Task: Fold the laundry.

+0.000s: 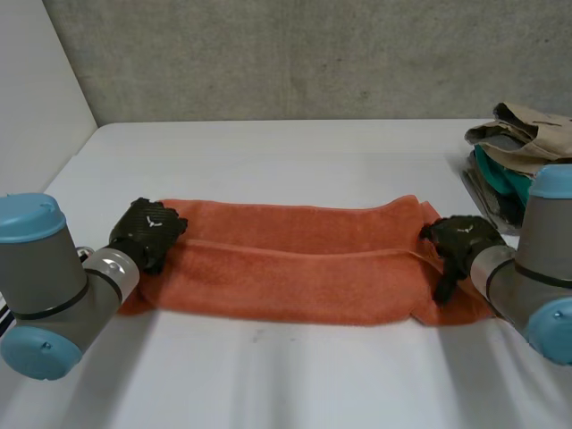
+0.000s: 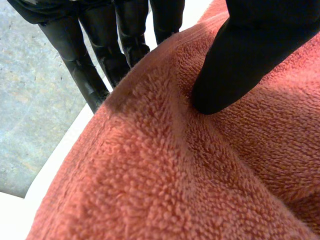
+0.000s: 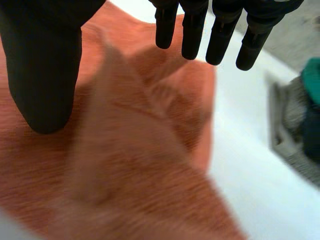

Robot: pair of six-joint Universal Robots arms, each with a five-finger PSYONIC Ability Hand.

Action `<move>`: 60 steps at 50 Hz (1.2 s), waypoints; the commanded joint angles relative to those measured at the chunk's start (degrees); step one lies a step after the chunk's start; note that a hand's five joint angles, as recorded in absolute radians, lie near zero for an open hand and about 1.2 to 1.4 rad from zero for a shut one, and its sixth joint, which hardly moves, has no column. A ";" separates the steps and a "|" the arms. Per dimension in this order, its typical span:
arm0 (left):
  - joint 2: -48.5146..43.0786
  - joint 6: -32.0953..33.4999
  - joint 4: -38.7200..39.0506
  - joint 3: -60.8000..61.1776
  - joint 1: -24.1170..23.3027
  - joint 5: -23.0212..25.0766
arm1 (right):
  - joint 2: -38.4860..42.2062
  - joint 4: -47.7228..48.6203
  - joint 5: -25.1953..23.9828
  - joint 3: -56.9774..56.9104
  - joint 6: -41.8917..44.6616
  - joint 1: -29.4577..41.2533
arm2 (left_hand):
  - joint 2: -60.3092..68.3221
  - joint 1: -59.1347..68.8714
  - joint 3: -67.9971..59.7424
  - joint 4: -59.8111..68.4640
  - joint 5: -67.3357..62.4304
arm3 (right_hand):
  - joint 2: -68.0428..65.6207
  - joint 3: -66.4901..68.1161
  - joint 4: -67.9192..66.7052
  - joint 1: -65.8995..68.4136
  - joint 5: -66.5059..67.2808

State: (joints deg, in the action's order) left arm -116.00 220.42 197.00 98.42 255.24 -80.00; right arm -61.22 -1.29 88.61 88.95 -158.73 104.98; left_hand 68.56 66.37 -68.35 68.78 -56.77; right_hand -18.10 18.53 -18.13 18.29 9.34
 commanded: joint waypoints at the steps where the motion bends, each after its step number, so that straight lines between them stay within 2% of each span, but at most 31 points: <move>1: -0.90 0.10 0.14 -0.95 0.35 0.02 | 2.94 3.66 5.60 -3.69 7.11 0.40 | 11.44 13.63 -11.65 11.22 -13.23 | -8.29 7.87 -8.26 8.10 7.05; 8: -1.16 0.10 0.14 -0.78 0.35 0.02 | 4.26 3.57 6.05 -4.84 9.67 0.05 | 11.44 13.63 -11.65 11.22 -13.23 | -13.84 13.41 -13.81 13.65 12.60; 10: -1.16 0.10 0.14 -0.69 0.44 0.02 | 4.35 2.96 6.05 -5.02 9.84 -0.13 | 11.44 13.63 -11.65 11.22 -13.23 | -20.04 19.62 -20.01 19.85 18.80; 12: -1.16 0.10 0.14 -0.69 0.44 0.11 | 4.35 2.00 5.70 -5.02 10.02 -0.30 | 11.44 13.63 -11.65 11.22 -13.23 | -30.94 30.51 -30.91 30.75 29.70; 14: -1.16 0.19 0.14 -0.77 0.52 0.20 | 4.18 1.02 5.25 -5.28 10.81 -0.39 | 11.44 13.63 -11.65 11.22 -13.23 | -60.65 60.22 -60.62 60.46 59.41; 15: -1.16 0.19 0.23 -0.78 0.52 0.28 | 4.18 0.85 5.17 -5.54 11.42 -0.39 | 11.44 13.63 -11.65 11.22 -13.23 | -61.89 61.46 -61.85 61.70 60.65; 20: -3.62 0.80 1.01 -2.61 1.58 0.55 | 4.44 0.49 4.82 -9.49 18.18 0.31 | 11.44 13.63 -11.65 11.22 -13.23 | -61.90 61.47 -61.87 61.71 60.66; 25: -6.87 0.63 5.66 -11.48 2.89 0.02 | 5.67 6.46 4.46 -22.31 21.01 0.66 | 11.44 13.63 -11.65 11.22 -13.23 | -61.90 61.47 -61.87 61.71 60.66; 31: -4.25 -4.11 24.81 -24.58 4.13 -0.77 | 5.41 20.86 3.41 -36.82 16.53 1.46 | 11.44 13.63 -11.65 11.22 -13.23 | -61.90 61.47 -61.87 61.71 60.66; 33: -1.79 -10.05 31.47 -27.30 4.21 -2.08 | 5.06 28.42 2.97 -40.42 13.28 1.37 | 11.44 13.63 -11.65 11.22 -13.23 | -61.90 61.47 -61.87 61.71 60.66; 35: -0.47 -14.47 34.40 -28.89 4.30 -2.88 | 4.62 32.03 3.49 -42.45 10.91 1.19 | 11.44 13.63 -11.65 11.22 -13.23 | -61.90 61.47 -61.87 61.71 60.66; 38: 0.68 -19.67 33.46 -31.62 4.30 -3.84 | 3.48 34.60 3.06 -44.04 9.14 1.46 | 11.44 13.63 -11.65 11.22 -13.23 | -61.90 61.47 -61.87 61.71 60.66; 42: 0.77 -20.29 27.05 -32.42 4.83 -3.85 | 3.47 32.06 2.97 -43.96 8.96 1.72 | 11.44 13.63 -11.65 11.22 -13.23 | -61.90 61.47 -61.87 61.71 60.66; 46: 0.68 -20.03 20.63 -28.30 5.09 -3.50 | 3.56 26.17 2.09 -40.97 8.35 1.72 | 11.44 13.63 -11.65 11.22 -13.23 | -61.90 61.47 -61.87 61.71 60.66; 54: 0.86 -18.54 19.39 -13.71 5.71 -3.32 | 4.61 17.74 -0.72 -30.44 8.61 1.89 | 11.44 13.63 -11.65 11.22 -13.23 | -61.90 61.47 -61.87 61.71 60.66; 60: -1.42 -13.09 20.53 -2.63 6.50 -2.00 | 7.51 12.28 -0.90 -21.99 8.61 1.63 | 11.44 13.63 -11.65 11.22 -13.23 | -61.90 61.47 -61.87 61.71 60.66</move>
State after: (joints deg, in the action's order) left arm -115.42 202.84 216.11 86.68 261.06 -83.20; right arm -56.06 15.34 88.04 59.83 -150.22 106.80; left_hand 68.79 66.37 -68.46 68.80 -57.14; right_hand -67.67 68.37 -68.76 65.06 57.25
